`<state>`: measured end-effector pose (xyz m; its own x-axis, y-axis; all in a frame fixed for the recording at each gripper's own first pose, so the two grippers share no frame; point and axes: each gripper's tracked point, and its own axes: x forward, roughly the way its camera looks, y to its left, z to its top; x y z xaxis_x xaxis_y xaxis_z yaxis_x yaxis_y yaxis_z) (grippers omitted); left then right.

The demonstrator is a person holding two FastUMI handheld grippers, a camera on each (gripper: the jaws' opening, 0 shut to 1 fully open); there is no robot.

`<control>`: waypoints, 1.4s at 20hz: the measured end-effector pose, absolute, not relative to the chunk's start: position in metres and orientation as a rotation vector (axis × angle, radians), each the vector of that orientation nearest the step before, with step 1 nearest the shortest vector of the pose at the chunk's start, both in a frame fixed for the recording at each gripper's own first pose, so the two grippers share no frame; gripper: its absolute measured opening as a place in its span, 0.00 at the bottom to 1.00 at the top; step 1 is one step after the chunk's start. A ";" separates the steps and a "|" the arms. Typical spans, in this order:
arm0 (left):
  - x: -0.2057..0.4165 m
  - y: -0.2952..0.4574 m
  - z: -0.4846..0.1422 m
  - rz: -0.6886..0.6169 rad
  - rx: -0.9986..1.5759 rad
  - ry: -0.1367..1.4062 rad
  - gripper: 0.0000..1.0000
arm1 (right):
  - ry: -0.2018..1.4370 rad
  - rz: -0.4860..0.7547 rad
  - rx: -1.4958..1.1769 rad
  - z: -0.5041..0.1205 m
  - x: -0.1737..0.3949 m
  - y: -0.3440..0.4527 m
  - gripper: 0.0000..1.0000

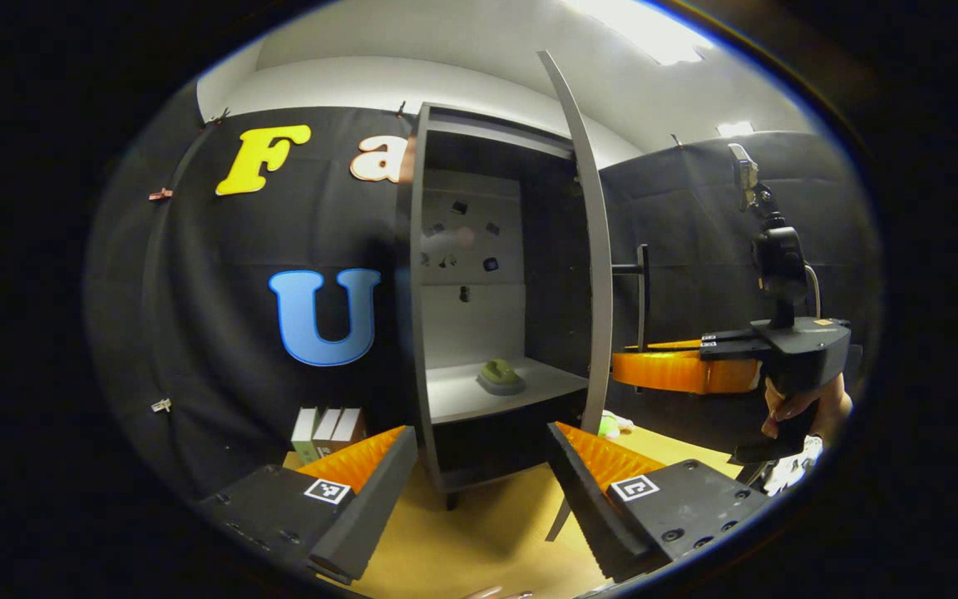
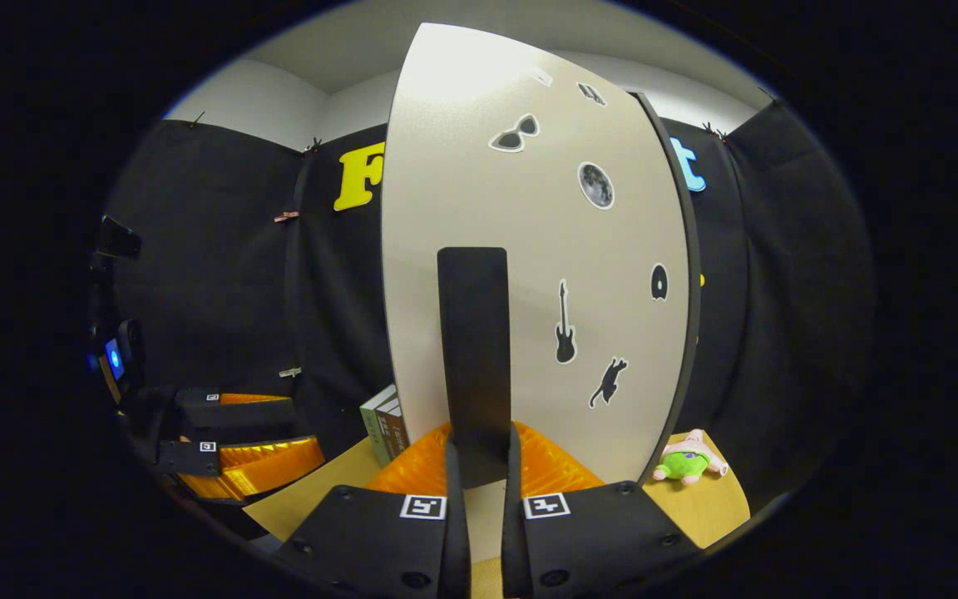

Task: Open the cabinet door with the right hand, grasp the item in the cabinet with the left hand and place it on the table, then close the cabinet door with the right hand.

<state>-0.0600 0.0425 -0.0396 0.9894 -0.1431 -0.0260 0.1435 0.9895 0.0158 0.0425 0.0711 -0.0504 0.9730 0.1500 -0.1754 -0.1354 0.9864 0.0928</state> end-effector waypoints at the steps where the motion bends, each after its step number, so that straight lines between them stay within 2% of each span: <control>1: -0.059 0.037 -0.040 -0.161 0.020 0.026 0.98 | 0.181 0.135 0.092 -0.050 0.038 0.066 0.19; 12: -0.038 -0.002 -0.048 -0.291 0.032 0.046 0.99 | 0.161 0.036 0.132 -0.044 0.009 0.026 0.19; 18: -0.021 -0.018 -0.046 -0.328 0.045 0.048 0.96 | 0.165 0.040 0.185 -0.042 0.000 0.005 0.18; 23: -0.007 -0.035 -0.038 -0.296 0.038 0.026 0.98 | 0.179 0.072 0.195 -0.041 -0.005 -0.013 0.18; 28: 0.013 -0.061 -0.031 -0.201 0.004 0.015 0.98 | 0.197 0.094 0.098 -0.039 -0.020 -0.041 0.17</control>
<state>0.0126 -0.0606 -0.0309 0.9797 -0.1999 -0.0154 0.1999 0.9798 0.0020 -0.0199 -0.0409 -0.0390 0.9764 0.1027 -0.1902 -0.0835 0.9908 0.1062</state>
